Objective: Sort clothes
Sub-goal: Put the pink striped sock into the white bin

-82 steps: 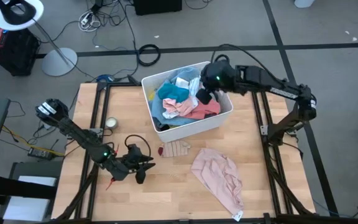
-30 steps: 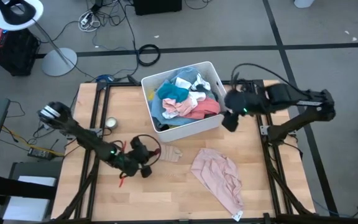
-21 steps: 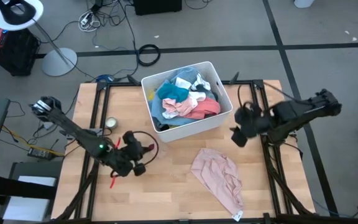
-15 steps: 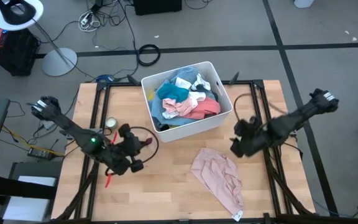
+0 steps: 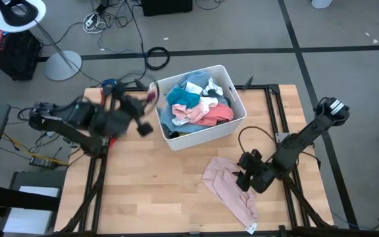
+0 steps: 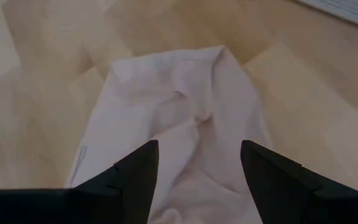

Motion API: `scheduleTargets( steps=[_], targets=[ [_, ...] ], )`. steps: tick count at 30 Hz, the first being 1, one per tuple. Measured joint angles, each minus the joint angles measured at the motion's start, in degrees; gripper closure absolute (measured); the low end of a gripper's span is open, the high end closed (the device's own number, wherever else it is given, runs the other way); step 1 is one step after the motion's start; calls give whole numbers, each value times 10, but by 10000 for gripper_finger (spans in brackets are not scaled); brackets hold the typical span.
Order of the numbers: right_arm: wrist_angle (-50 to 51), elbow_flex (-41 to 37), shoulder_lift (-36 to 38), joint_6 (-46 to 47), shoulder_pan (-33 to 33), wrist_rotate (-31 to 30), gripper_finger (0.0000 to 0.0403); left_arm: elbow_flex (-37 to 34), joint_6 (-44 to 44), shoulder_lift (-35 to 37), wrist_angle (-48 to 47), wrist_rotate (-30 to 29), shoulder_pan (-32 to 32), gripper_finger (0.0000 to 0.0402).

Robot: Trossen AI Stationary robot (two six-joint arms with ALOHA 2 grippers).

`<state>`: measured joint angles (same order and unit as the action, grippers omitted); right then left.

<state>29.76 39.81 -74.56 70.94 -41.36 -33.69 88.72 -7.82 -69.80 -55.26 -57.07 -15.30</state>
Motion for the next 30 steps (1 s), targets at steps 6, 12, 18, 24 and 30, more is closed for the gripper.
scheduleTargets(
  steps=[6,12,18,24,30],
  targets=[
    [-42,22,-56,-14,-2,0,174,9,61,-1,32,105,152,401],
    [-83,33,-87,-39,-2,0,174,-24,41,-25,62,170,249,387],
    [-84,33,-86,-40,-2,0,174,-73,-25,-57,71,221,287,344],
    [-85,33,-86,-40,-2,1,174,-86,-31,-72,59,269,296,286],
    [-82,33,-82,-41,-2,5,174,-66,-30,-67,37,302,286,258]
  ],
)
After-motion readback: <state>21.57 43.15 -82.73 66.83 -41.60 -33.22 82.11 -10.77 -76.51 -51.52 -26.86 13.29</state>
